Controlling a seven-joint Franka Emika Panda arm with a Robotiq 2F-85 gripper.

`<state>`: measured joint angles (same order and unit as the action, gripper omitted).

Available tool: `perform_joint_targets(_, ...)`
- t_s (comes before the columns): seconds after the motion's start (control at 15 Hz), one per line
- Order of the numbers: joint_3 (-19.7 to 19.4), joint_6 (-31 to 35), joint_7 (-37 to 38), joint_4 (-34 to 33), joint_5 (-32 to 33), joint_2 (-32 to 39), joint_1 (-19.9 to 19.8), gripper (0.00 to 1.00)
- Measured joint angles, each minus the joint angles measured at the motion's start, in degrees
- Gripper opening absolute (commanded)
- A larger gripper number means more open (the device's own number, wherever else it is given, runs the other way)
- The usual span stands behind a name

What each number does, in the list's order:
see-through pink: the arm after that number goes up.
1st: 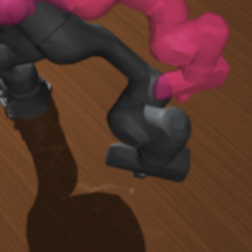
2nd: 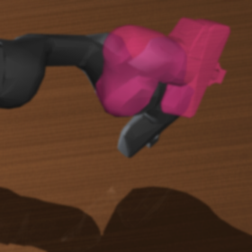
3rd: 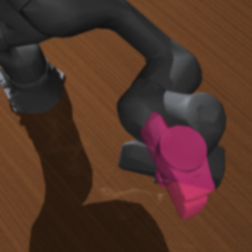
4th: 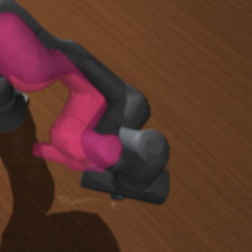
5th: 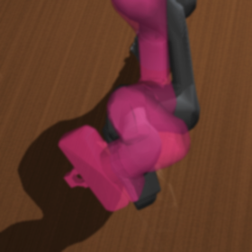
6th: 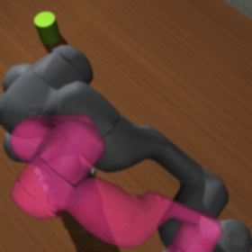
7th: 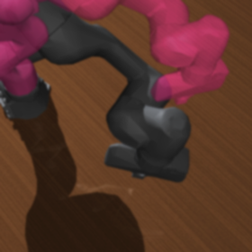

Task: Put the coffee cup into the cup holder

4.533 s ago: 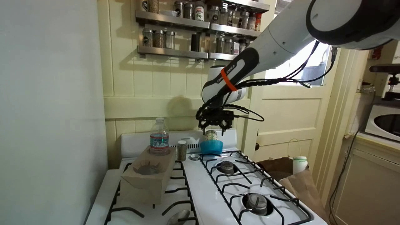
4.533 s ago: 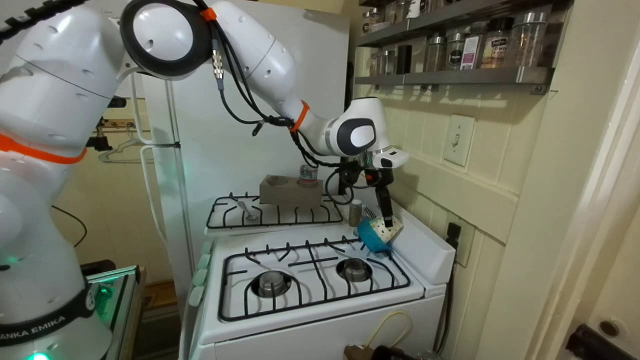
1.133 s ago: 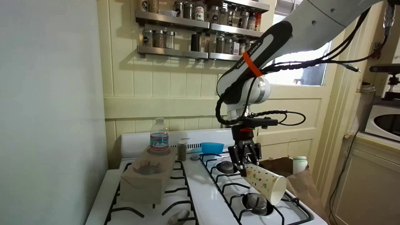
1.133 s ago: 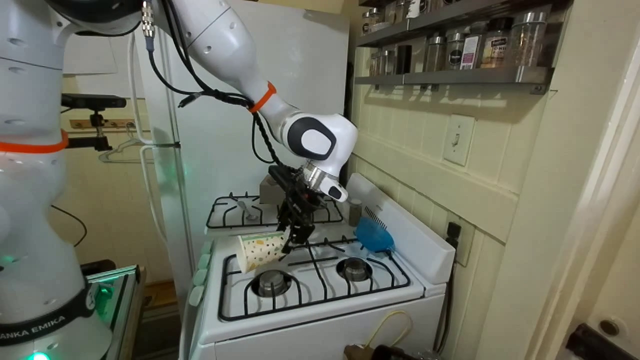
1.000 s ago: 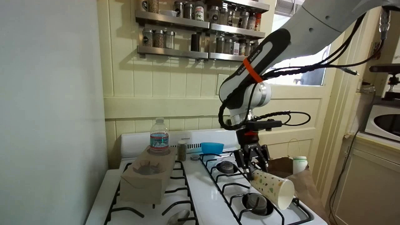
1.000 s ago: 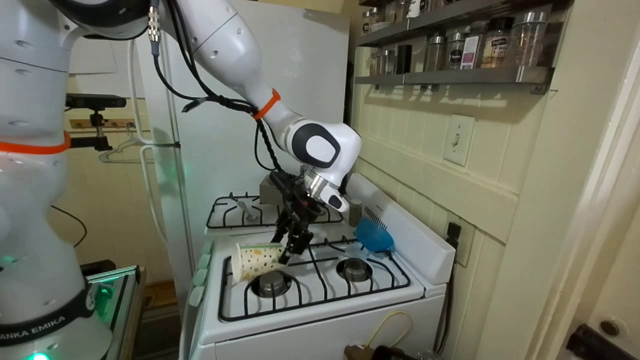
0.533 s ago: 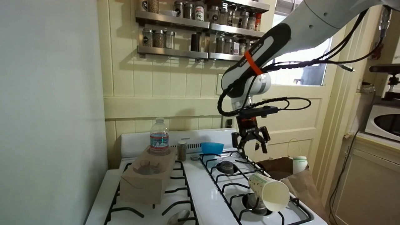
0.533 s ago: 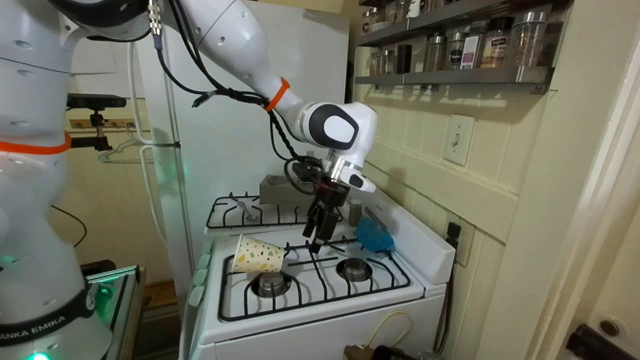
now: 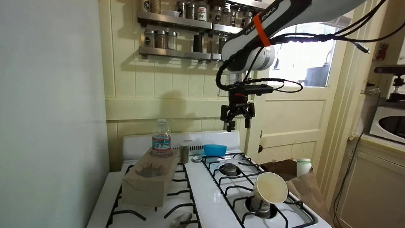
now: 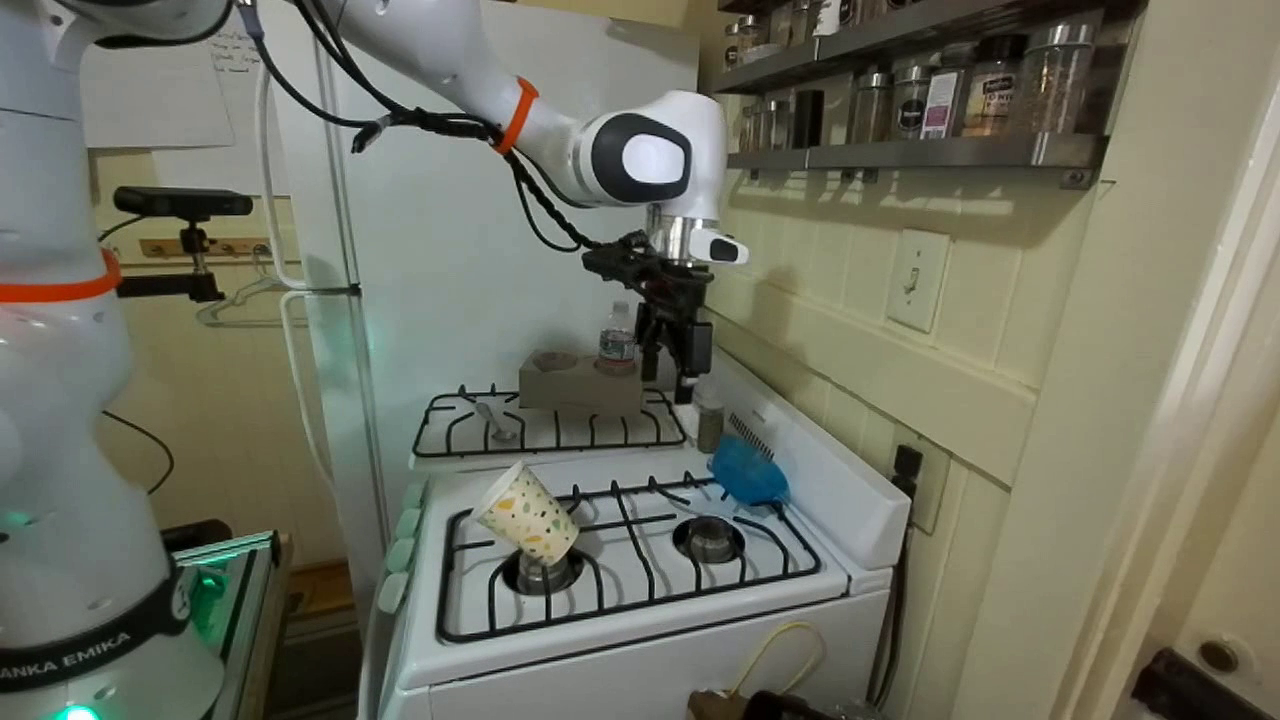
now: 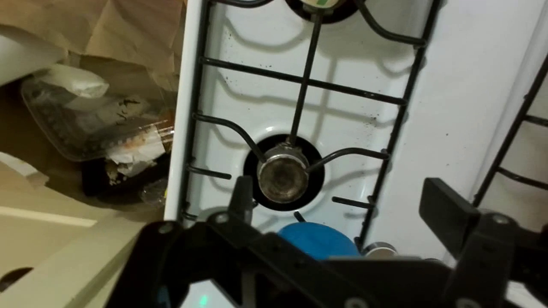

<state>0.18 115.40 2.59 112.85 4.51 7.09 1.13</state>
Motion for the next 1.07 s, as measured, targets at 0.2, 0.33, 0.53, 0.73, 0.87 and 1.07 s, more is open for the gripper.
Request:
perform_joint_targets(0.2,0.3,-0.5,-6.5,1.3,0.6,-1.9,-0.2,1.00)
perform_joint_targets(0.33,-0.3,-1.0,-6.2,1.7,1.9,-2.0,-0.6,1.00)
perform_joint_targets(0.53,-0.6,-1.0,-6.2,1.8,2.1,-1.9,-0.9,1.00)
perform_joint_targets(0.73,0.9,1.8,-10.2,1.7,2.9,-2.4,-0.1,1.00)
perform_joint_targets(0.87,2.9,2.4,-12.3,3.1,3.8,-4.9,1.5,1.00)
perform_joint_targets(1.07,5.2,4.2,-15.9,9.5,3.9,-12.5,3.6,1.00)
